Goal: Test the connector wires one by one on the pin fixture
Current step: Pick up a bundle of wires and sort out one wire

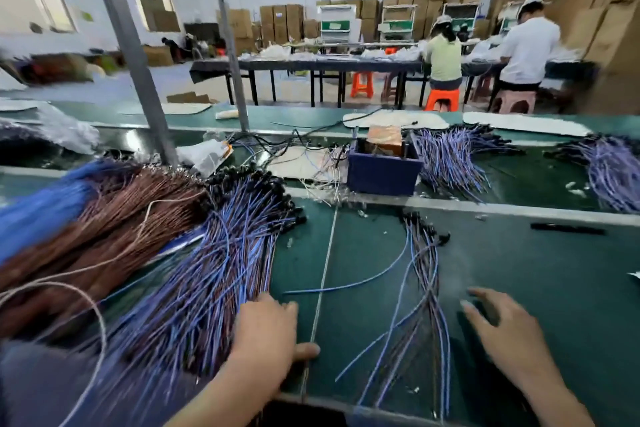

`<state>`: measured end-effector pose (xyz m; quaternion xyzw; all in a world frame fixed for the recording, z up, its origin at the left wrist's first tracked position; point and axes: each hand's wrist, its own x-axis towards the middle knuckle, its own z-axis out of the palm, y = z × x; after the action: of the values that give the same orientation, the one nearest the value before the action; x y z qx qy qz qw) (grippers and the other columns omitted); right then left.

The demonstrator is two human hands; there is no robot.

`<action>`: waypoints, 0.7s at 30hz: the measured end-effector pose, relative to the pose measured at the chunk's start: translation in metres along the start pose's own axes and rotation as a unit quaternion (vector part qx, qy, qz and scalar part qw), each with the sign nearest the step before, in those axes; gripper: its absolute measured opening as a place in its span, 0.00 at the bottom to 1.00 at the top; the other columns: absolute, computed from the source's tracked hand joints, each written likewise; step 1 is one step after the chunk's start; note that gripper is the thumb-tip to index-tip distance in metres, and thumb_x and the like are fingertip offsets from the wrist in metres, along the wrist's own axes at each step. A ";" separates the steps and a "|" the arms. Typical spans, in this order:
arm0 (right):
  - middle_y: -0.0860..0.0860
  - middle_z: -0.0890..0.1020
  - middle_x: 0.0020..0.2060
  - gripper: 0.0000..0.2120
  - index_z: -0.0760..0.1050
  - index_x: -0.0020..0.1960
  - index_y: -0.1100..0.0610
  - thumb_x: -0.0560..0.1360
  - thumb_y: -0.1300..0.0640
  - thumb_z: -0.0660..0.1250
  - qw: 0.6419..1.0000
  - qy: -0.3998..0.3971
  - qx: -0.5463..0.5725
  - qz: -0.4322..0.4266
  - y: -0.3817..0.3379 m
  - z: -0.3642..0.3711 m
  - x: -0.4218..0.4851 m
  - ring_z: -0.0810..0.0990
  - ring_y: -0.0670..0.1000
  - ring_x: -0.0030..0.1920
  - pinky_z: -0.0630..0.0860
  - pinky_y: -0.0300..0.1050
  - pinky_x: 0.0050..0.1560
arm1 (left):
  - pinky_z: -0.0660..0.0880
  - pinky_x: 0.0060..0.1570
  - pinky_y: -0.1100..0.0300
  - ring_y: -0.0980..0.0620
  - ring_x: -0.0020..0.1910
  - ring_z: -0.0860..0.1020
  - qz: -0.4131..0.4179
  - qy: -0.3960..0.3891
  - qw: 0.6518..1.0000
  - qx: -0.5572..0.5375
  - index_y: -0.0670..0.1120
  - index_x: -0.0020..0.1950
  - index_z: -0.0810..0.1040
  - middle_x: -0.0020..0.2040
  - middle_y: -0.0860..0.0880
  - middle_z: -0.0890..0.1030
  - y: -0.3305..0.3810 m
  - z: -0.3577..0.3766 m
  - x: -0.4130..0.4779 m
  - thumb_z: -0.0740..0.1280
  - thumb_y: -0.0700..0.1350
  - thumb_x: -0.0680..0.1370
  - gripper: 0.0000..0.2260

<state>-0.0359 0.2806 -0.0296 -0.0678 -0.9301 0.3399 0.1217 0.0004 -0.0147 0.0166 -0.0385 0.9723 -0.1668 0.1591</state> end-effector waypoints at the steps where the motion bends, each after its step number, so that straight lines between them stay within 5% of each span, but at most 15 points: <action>1: 0.57 0.80 0.57 0.11 0.80 0.56 0.58 0.75 0.60 0.70 0.999 -0.024 0.011 -0.043 -0.017 0.009 -0.002 0.76 0.56 0.61 0.67 0.48 0.63 | 0.71 0.51 0.55 0.45 0.59 0.75 0.011 0.016 1.000 -0.003 0.48 0.69 0.67 0.62 0.43 0.73 -0.007 -0.005 0.002 0.55 0.72 0.73 0.34; 6: 0.51 0.80 0.56 0.10 0.79 0.57 0.56 0.76 0.58 0.68 0.985 -0.077 0.007 -0.156 -0.056 0.045 0.019 0.73 0.50 0.65 0.62 0.36 0.64 | 0.71 0.48 0.53 0.46 0.55 0.77 0.024 0.014 0.989 -0.142 0.48 0.57 0.74 0.56 0.47 0.77 -0.031 -0.015 0.036 0.56 0.67 0.77 0.25; 13: 0.46 0.75 0.63 0.14 0.75 0.63 0.49 0.78 0.49 0.63 0.960 -0.110 -0.093 -0.238 -0.073 0.097 0.066 0.67 0.48 0.69 0.57 0.50 0.72 | 0.71 0.60 0.52 0.47 0.62 0.72 0.057 0.173 0.933 -0.310 0.50 0.64 0.73 0.60 0.47 0.74 0.013 -0.033 0.118 0.62 0.54 0.79 0.16; 18: 0.46 0.76 0.58 0.10 0.77 0.58 0.50 0.78 0.49 0.64 0.960 -0.092 -0.108 -0.242 -0.074 0.104 0.074 0.74 0.50 0.62 0.58 0.56 0.71 | 0.60 0.68 0.49 0.48 0.69 0.64 -0.078 0.256 0.917 -0.295 0.54 0.68 0.70 0.68 0.49 0.69 0.008 -0.031 0.171 0.62 0.51 0.79 0.17; 21: 0.46 0.78 0.55 0.06 0.78 0.53 0.49 0.76 0.52 0.68 0.955 -0.086 -0.108 -0.264 -0.077 0.099 0.066 0.76 0.51 0.61 0.64 0.60 0.69 | 0.63 0.64 0.49 0.47 0.68 0.65 -0.109 0.248 0.936 -0.224 0.52 0.70 0.67 0.67 0.49 0.70 -0.003 -0.011 0.186 0.59 0.49 0.80 0.18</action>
<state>-0.1299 0.1752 -0.0411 0.1969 -0.9529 0.1975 0.1189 -0.1794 -0.0376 -0.0279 -0.1363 0.9829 0.0351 -0.1187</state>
